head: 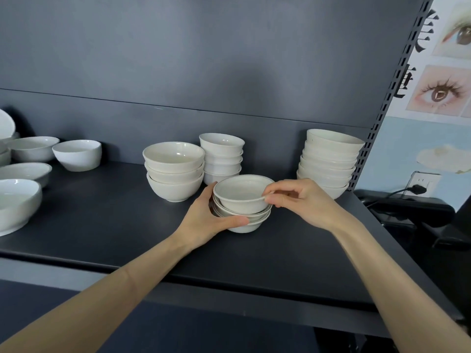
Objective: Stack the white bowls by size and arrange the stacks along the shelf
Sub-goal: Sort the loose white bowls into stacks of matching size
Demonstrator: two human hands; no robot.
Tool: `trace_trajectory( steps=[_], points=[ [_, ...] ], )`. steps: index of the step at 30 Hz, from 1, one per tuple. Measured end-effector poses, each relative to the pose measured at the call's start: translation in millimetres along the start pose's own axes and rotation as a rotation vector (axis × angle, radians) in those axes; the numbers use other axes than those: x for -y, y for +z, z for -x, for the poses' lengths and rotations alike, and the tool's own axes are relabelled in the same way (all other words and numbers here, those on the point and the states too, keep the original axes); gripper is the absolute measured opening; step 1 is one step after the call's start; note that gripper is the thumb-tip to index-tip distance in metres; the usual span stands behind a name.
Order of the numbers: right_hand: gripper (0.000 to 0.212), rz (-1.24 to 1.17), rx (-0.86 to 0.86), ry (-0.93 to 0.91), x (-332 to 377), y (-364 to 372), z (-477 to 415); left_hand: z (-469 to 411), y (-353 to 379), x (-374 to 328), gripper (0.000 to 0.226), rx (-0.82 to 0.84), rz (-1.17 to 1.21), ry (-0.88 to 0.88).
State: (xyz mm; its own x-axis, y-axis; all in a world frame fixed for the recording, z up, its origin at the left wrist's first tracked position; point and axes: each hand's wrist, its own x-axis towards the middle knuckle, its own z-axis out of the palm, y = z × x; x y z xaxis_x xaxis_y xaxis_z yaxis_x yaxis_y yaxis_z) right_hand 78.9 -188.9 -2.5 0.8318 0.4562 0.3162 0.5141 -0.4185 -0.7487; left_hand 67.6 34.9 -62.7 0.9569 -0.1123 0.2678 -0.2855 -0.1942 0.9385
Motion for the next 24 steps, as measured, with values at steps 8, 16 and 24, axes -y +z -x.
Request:
trace_trajectory(
  steps=[8,16,24],
  points=[
    [0.025,-0.016,-0.02,0.019,-11.5,6.7,0.4,-0.8,-1.8,2.4,0.092,-0.007,-0.005,0.016],
    [0.017,-0.045,-0.021,0.076,-15.2,9.3,3.2,0.9,-0.5,0.8,0.084,0.007,0.011,0.048],
    [0.022,-0.033,-0.025,0.093,-15.7,8.4,3.5,1.4,-2.0,-1.2,0.084,0.028,0.02,0.024]
  ],
)
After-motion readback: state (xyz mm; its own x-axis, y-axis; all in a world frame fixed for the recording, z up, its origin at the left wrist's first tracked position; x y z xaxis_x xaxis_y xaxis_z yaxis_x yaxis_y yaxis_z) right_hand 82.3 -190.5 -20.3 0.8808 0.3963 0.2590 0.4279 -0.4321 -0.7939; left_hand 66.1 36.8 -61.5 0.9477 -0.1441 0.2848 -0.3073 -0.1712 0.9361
